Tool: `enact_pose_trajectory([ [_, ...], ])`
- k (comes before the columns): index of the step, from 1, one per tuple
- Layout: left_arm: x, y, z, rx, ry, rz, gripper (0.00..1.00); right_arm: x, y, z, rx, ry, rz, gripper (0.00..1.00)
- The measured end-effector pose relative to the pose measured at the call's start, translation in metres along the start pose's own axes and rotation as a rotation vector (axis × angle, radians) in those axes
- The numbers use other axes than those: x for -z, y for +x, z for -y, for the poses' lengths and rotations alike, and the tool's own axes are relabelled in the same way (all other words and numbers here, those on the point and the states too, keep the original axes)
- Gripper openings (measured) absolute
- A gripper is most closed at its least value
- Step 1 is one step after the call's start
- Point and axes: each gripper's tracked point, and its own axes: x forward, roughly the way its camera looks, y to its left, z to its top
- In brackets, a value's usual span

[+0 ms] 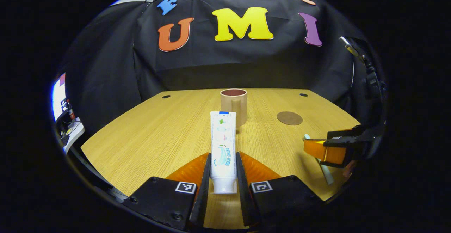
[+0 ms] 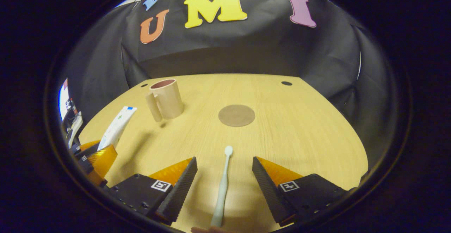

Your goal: Put the toothbrush and toothpaste on the desktop into the cup, then pick up the cup and place it on the coaster on the desktop.

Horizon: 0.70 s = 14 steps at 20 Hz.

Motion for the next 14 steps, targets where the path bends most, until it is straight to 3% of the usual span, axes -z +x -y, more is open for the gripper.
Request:
enact_pose_trajectory([
  [4, 0.007, -0.001, 0.001, 0.003, -0.013, -0.015, 0.42, 0.019, 0.009, 0.003, 0.028, -0.008, -0.088, 0.96],
  [9, 0.014, 0.001, 0.005, 0.006, -0.01, -0.042, 0.43, 0.013, 0.016, 0.007, 0.035, -0.011, -0.043, 0.99],
  [14, 0.017, 0.004, 0.008, 0.014, -0.014, -0.052, 0.43, 0.017, 0.014, 0.006, 0.01, -0.029, -0.051, 0.94],
])
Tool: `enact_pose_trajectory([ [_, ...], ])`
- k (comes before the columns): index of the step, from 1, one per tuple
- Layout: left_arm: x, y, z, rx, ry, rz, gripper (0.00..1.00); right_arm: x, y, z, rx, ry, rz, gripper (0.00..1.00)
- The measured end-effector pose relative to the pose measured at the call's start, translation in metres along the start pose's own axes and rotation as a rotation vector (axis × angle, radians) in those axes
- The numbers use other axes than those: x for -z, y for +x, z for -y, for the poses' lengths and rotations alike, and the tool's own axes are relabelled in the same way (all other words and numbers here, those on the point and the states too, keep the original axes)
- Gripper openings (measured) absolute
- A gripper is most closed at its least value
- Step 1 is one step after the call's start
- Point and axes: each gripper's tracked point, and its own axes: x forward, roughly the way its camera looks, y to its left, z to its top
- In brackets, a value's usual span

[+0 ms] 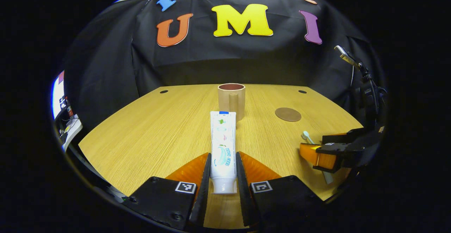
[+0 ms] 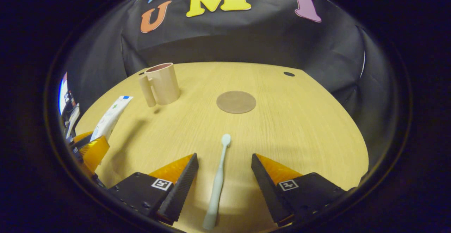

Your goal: Put the toothbrush and toothpaste on the desktop into the cup, then pick up the cup and place it on the coaster on the desktop.

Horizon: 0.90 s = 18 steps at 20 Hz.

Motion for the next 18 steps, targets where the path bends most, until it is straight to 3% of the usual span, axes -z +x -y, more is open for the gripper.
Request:
enact_pose_trajectory([
  [2, 0.002, 0.001, -0.003, -0.005, -0.007, -0.009, 0.43, 0.0, 0.0, 0.0, 0.002, 0.011, -0.002, 0.93],
  [3, 0.004, 0.001, -0.004, -0.008, -0.012, -0.015, 0.43, 0.001, -0.001, 0.001, 0.007, 0.027, -0.005, 0.82],
  [4, 0.005, 0.001, -0.005, -0.011, -0.016, -0.019, 0.42, 0.002, -0.001, 0.0, 0.012, 0.035, -0.009, 0.61],
  [5, 0.006, 0.001, -0.006, -0.015, -0.017, -0.022, 0.43, 0.003, -0.002, -0.001, 0.008, 0.039, -0.007, 0.57],
  [6, 0.006, 0.002, -0.007, -0.018, -0.018, -0.025, 0.42, 0.005, -0.003, -0.002, 0.009, 0.039, -0.009, 0.43],
  [8, 0.008, 0.004, -0.007, -0.023, -0.015, -0.029, 0.43, 0.004, -0.002, -0.006, -0.017, 0.034, 0.001, 0.4],
  [10, 0.009, 0.004, -0.003, -0.015, -0.013, -0.035, 0.43, 0.006, -0.003, -0.007, -0.021, 0.058, 0.003, 0.04],
  [13, 0.011, 0.005, -0.001, -0.013, -0.009, -0.035, 0.43, 0.007, -0.003, -0.007, -0.04, 0.041, 0.032, 0.01],
  [15, 0.011, 0.005, -0.002, -0.015, -0.012, -0.033, 0.43, 0.004, -0.006, -0.005, -0.013, -0.002, 0.056, 0.01],
  [18, 0.009, 0.004, -0.003, -0.021, -0.017, -0.03, 0.42, -0.017, -0.027, -0.018, -0.03, -0.011, 0.171, 0.0],
])
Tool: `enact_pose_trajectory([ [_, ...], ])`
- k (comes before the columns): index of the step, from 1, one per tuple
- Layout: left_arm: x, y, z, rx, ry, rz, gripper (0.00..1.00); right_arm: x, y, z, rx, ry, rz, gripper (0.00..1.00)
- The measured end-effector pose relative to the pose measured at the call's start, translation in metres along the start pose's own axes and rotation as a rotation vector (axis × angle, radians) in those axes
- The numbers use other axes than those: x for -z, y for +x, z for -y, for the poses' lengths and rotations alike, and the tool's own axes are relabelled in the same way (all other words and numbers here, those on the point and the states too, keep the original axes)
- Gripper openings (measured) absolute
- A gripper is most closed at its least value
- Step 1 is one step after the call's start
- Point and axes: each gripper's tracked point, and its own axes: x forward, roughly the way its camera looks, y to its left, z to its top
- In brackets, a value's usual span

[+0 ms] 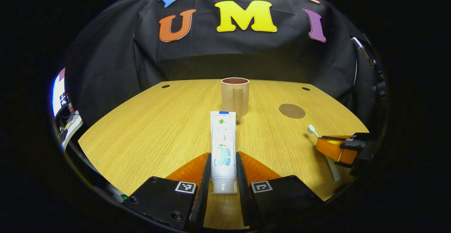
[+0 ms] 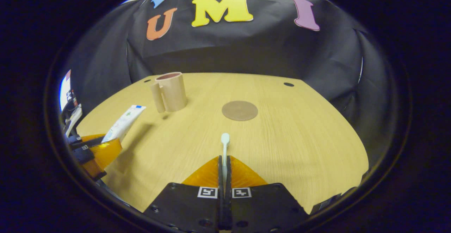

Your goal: Put the toothbrush and toothpaste on the desktop into the cup, then pick up the cup and place it on the coaster on the desktop.

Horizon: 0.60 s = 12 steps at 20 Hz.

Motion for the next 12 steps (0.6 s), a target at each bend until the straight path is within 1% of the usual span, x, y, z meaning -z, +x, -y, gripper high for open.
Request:
enact_pose_trajectory([
  [2, -0.002, 0.0, -0.001, -0.007, -0.016, 0.01, 0.42, -0.021, -0.018, -0.006, -0.012, -0.001, 0.102, 0.0],
  [3, -0.005, 0.0, -0.001, -0.006, -0.03, 0.018, 0.42, -0.032, -0.028, -0.005, -0.006, -0.001, 0.151, 0.0],
  [5, -0.015, -0.004, 0.005, 0.037, -0.059, 0.054, 0.42, -0.055, -0.055, -0.011, -0.027, 0.014, 0.252, 0.0],
  [7, -0.03, -0.012, -0.001, 0.027, -0.058, 0.107, 0.43, -0.075, -0.084, -0.018, -0.051, 0.031, 0.339, 0.0],
  [8, -0.039, -0.017, -0.003, 0.018, -0.053, 0.142, 0.43, -0.085, -0.098, -0.019, -0.049, 0.025, 0.387, 0.0],
  [10, -0.052, -0.028, -0.002, 0.012, -0.039, 0.187, 0.42, -0.099, -0.119, -0.018, -0.015, -0.021, 0.483, 0.0],
  [12, -0.061, -0.04, 0.001, 0.019, -0.048, 0.221, 0.42, -0.101, -0.134, -0.022, 0.012, -0.063, 0.533, 0.0],
])
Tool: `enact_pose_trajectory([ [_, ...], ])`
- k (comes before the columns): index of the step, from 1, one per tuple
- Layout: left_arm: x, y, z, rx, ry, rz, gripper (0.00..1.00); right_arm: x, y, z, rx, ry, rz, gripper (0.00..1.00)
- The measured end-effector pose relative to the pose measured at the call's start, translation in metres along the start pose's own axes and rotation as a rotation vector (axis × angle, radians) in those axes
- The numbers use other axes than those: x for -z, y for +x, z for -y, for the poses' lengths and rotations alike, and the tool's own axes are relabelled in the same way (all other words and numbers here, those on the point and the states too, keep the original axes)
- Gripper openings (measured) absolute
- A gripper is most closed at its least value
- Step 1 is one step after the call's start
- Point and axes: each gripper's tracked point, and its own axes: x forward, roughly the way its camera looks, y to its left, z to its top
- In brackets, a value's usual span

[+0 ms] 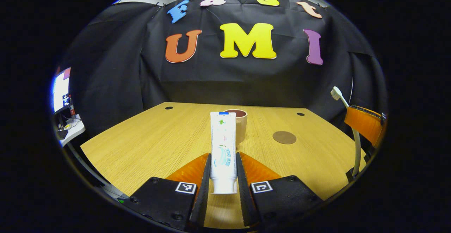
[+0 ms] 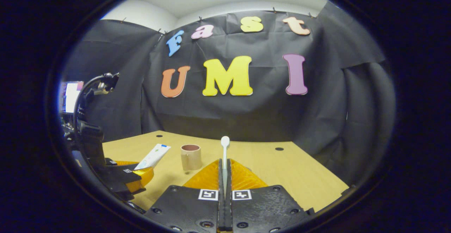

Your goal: Put the toothbrush and toothpaste on the desktop into the cup, then pick up the cup and place it on the coaster on the desktop.

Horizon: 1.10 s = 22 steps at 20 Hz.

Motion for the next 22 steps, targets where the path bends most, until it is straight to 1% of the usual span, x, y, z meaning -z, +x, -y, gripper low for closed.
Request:
enact_pose_trajectory([
  [2, -0.014, -0.007, 0.004, 0.014, 0.005, 0.04, 0.42, -0.004, -0.004, -0.003, 0.012, -0.033, 0.024, 0.0],
  [4, -0.026, -0.01, 0.003, 0.021, 0.006, 0.067, 0.42, -0.003, -0.005, -0.004, 0.017, -0.029, 0.021, 0.0],
  [6, -0.038, -0.004, 0.003, 0.039, -0.014, 0.085, 0.42, -0.004, -0.005, 0.0, 0.02, -0.013, 0.018, 0.0],
  [8, -0.058, 0.01, 0.004, 0.045, -0.012, 0.121, 0.42, -0.006, -0.005, 0.006, 0.03, -0.002, 0.022, 0.0],
  [9, -0.071, 0.021, 0.005, 0.054, -0.012, 0.149, 0.42, -0.008, -0.005, 0.008, 0.033, 0.002, 0.024, 0.0],
  [10, -0.084, 0.035, 0.008, 0.068, -0.015, 0.174, 0.46, -0.009, -0.004, 0.01, 0.038, 0.007, 0.027, 0.0],
  [11, -0.092, 0.049, 0.012, 0.086, -0.025, 0.192, 0.42, -0.01, -0.003, 0.013, 0.046, 0.007, 0.029, 0.0],
  [13, -0.111, 0.079, 0.018, 0.123, -0.044, 0.229, 0.42, -0.011, -0.001, 0.018, 0.057, 0.008, 0.033, 0.0],
  [15, -0.129, 0.111, 0.02, 0.135, -0.046, 0.272, 0.42, -0.009, 0.0, 0.018, 0.057, 0.009, 0.031, 0.0],
  [18, -0.137, 0.156, 0.016, 0.128, -0.055, 0.303, 0.42, -0.007, 0.005, 0.023, 0.06, 0.016, 0.023, 0.0],
  [19, -0.134, 0.169, 0.015, 0.121, -0.068, 0.292, 0.42, -0.009, 0.005, 0.026, 0.064, 0.023, 0.026, 0.0],
  [21, -0.128, 0.184, 0.018, 0.119, -0.056, 0.264, 0.43, -0.008, 0.004, 0.031, 0.067, 0.034, 0.027, 0.0],
  [22, -0.128, 0.188, 0.018, 0.119, -0.055, 0.262, 0.48, -0.007, 0.005, 0.032, 0.069, 0.035, 0.025, 0.0],
])
